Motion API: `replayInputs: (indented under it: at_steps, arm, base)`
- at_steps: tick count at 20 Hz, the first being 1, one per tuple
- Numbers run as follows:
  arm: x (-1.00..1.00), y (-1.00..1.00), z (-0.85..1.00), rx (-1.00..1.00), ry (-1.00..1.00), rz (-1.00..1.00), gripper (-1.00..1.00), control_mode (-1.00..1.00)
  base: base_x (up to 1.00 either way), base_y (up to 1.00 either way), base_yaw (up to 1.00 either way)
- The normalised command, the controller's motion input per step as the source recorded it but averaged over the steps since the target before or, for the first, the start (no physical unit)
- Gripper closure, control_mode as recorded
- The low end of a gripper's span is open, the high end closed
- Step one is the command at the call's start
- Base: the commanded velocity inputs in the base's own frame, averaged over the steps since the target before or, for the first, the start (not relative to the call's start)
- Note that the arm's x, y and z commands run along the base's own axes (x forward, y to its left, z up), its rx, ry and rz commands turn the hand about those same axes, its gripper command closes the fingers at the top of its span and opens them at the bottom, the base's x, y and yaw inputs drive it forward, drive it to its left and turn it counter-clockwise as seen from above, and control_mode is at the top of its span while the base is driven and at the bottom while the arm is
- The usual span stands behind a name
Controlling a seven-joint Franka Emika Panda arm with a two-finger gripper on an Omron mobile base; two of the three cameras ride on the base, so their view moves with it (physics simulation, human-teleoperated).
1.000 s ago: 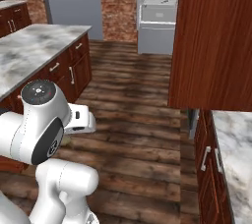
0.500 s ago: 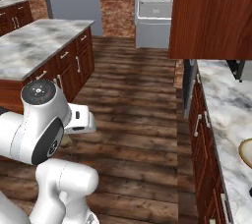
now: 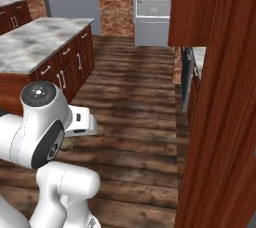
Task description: Retrieve the bottle and the shaker from the cabinet and place them next to the mixing bowl on the counter. Then add garlic from the fridge to the mixing bowl.
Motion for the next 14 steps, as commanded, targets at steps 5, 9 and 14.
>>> replayInputs:
  at_steps: [5, 9, 14]
  arm:
    - [0.0, 0.0, 0.0, 0.0, 0.0, 0.0, 1.0, 1.0]
    - [0.0, 0.0, 0.0, 0.0, 0.0, 0.0, 1.0, 1.0]
    - [0.0, 0.0, 0.0, 0.0, 0.0, 0.0, 1.0, 1.0]
  base:
    - [0.12, 0.0, -0.02]
    - [0.29, -0.13, 0.0]
    - [0.49, -0.27, 0.0]
